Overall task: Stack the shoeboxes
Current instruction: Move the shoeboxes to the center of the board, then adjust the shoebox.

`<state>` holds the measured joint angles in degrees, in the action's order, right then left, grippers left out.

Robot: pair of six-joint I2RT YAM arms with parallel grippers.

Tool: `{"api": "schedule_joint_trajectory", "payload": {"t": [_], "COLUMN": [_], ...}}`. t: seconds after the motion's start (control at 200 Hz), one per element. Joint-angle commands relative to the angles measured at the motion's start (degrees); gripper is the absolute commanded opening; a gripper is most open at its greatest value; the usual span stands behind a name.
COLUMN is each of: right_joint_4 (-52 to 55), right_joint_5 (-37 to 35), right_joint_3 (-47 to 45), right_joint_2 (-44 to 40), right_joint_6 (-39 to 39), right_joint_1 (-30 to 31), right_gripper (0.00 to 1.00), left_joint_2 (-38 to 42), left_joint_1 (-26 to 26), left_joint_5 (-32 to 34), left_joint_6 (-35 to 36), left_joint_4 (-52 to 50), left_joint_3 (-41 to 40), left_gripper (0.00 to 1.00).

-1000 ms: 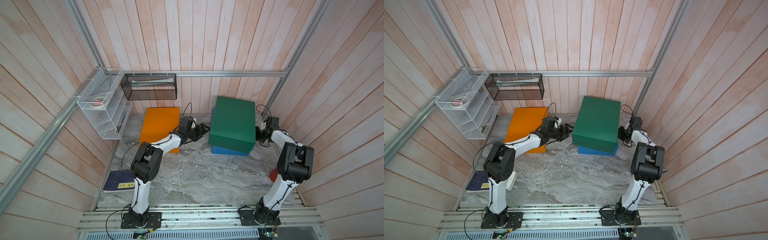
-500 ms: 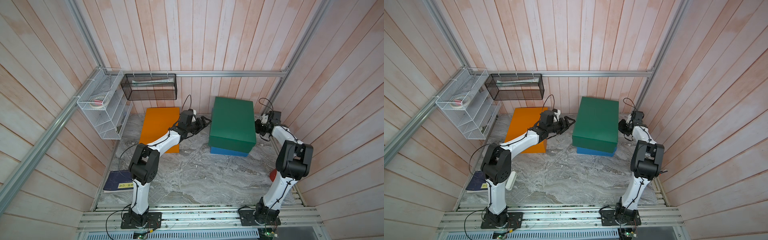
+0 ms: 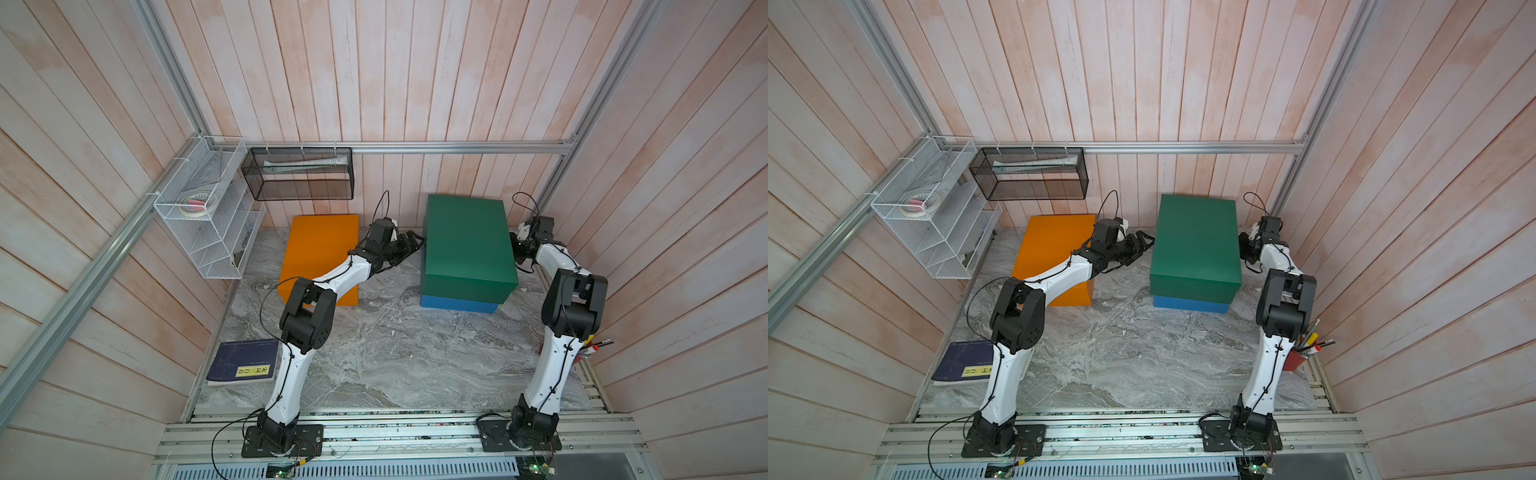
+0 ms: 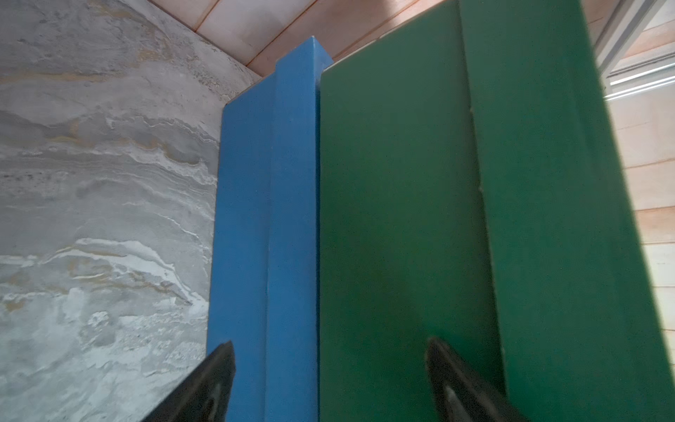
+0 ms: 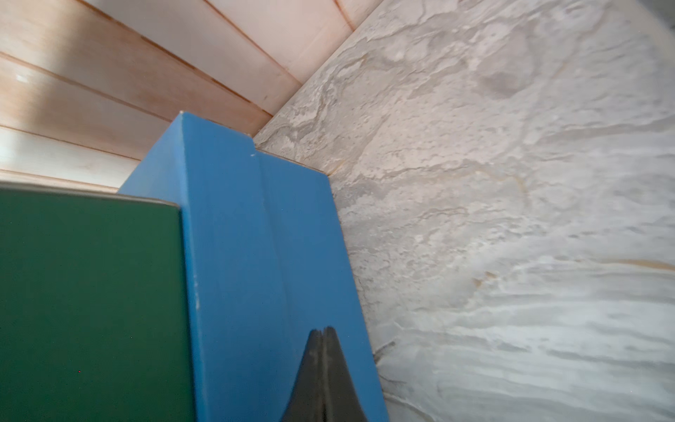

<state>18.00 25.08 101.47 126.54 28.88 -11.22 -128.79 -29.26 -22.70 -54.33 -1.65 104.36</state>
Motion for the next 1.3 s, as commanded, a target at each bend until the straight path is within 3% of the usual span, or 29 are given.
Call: {"api": "schedule_joint_trajectory", "payload": {"t": [0.0,0.315,0.595,0.87,1.295], "right_joint_4": [1.2,-6.9,-8.7,-3.8,1.9], "right_joint_5": [2.9,0.9,2.1,0.5,0.8], "right_joint_3": [0.4,-16.3,-20.6,-12.5,0.8], "right_joint_2": [-0.1,-9.2,-11.7,-10.5,-4.3], "right_joint_6": [-1.2,0.5,0.4,0.0,-0.1], "right_joint_1": [3.2,7.6,10.2,9.7,8.7], "right_gripper": [0.0,0.0,0.0,0.0,0.0], "left_joint_2": [2.3,10.7,15.1,13.4,2.9], "left_joint_1": [-0.2,-0.3,-0.3,-0.3,-0.6], "left_joint_5": [-0.1,2.5,4.3,4.6,2.8], "left_joint_6": [-0.6,0.3,-0.2,0.4,-0.6], "left_joint_4": [1.6,3.3,3.0,0.9,-2.2], "left_joint_3": [-3.2,-15.0,-19.3,-16.0,-1.0], "left_gripper": [0.85,0.85,0.85,0.85,0.86]}}
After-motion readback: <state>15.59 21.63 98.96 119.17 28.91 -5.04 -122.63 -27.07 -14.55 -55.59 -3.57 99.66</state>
